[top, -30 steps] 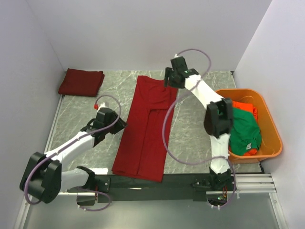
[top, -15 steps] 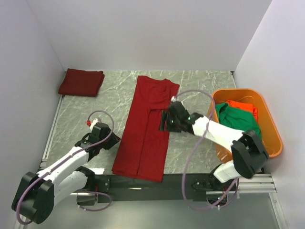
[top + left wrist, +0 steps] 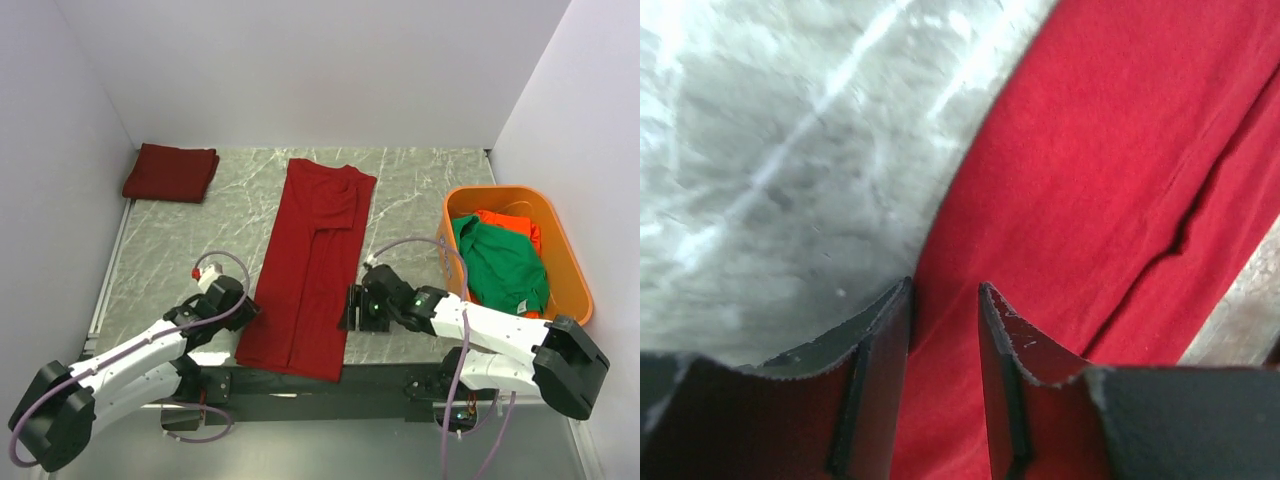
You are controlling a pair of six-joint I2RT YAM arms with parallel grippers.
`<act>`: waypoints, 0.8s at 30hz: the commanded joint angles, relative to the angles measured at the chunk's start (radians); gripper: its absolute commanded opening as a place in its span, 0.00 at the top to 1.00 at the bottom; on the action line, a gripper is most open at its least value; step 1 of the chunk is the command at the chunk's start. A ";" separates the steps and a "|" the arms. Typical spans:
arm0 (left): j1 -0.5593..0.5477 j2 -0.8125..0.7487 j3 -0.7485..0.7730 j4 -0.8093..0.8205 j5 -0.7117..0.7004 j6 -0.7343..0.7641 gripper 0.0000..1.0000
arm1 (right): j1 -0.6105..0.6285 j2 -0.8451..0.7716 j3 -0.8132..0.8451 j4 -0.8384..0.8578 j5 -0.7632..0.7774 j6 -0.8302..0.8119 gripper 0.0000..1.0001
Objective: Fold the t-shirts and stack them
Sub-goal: Fold the tshirt
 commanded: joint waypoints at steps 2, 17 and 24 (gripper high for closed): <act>-0.080 0.029 -0.010 -0.084 -0.041 -0.081 0.62 | 0.078 -0.023 -0.047 0.028 -0.095 0.072 0.30; -0.121 -0.025 0.073 -0.209 -0.066 -0.080 0.63 | 0.259 0.026 -0.204 0.229 -0.245 0.303 0.39; -0.120 -0.066 0.102 -0.235 -0.066 -0.049 0.62 | 0.287 -0.010 -0.270 0.271 -0.202 0.423 0.43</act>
